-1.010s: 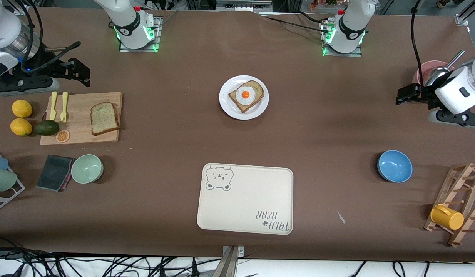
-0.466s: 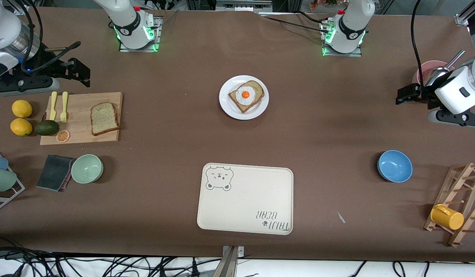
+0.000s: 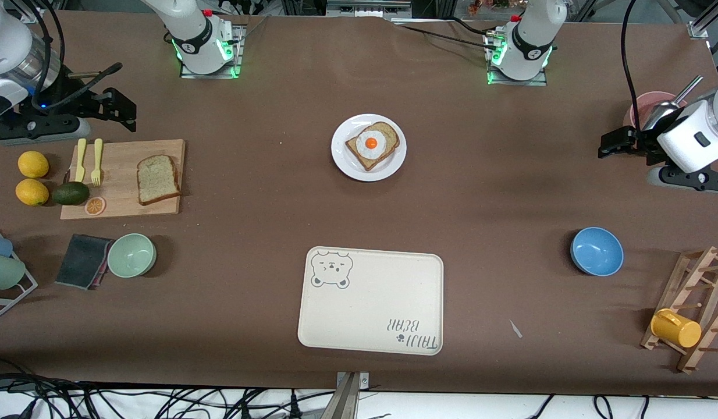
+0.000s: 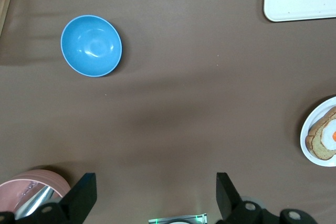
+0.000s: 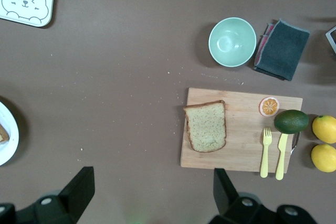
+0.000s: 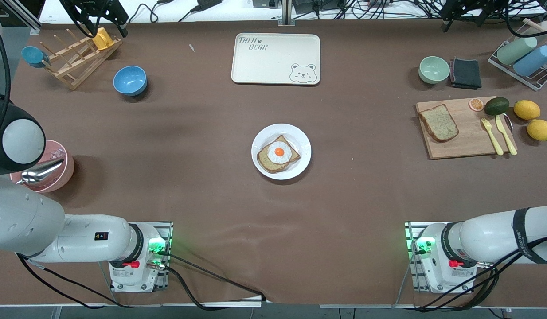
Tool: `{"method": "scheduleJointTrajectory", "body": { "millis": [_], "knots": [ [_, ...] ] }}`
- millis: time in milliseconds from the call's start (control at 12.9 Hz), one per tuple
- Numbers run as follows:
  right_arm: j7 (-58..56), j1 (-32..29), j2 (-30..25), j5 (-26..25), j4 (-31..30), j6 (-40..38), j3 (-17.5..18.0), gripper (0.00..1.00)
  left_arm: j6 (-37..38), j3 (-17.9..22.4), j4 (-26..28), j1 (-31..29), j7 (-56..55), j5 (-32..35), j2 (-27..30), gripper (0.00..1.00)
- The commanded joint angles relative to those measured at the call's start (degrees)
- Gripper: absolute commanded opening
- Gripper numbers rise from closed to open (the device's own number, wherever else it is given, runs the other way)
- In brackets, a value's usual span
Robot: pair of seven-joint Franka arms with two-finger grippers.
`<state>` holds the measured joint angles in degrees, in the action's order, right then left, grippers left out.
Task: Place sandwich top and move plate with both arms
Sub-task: 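Move the right gripper down to the bread slice on the cutting board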
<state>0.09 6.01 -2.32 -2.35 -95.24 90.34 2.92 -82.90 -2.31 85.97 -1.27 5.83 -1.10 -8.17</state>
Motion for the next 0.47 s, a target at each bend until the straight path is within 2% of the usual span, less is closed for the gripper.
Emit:
{"method": "scheduleJointTrajectory", "body": {
  "millis": [0, 233, 389],
  "knots": [
    [-1.0, -0.6, -0.2, 0.9, -0.5, -0.6, 0.2, 1.0, 0.7, 0.0, -0.9, 0.2, 0.2, 1.6, 0.0, 1.0],
    [-1.5, -0.6, -0.2, 0.4, -2.7, 0.7, 0.0, 1.0, 0.7, 0.0, -0.9, 0.1, 0.3, 1.6, 0.0, 1.0],
    [-1.6, -0.6, -0.4, -0.1, -7.9, 6.1, -0.2, 1.0, 0.7, 0.0, -0.9, 0.1, 0.2, 1.6, 0.0, 1.0]
  ]
}}
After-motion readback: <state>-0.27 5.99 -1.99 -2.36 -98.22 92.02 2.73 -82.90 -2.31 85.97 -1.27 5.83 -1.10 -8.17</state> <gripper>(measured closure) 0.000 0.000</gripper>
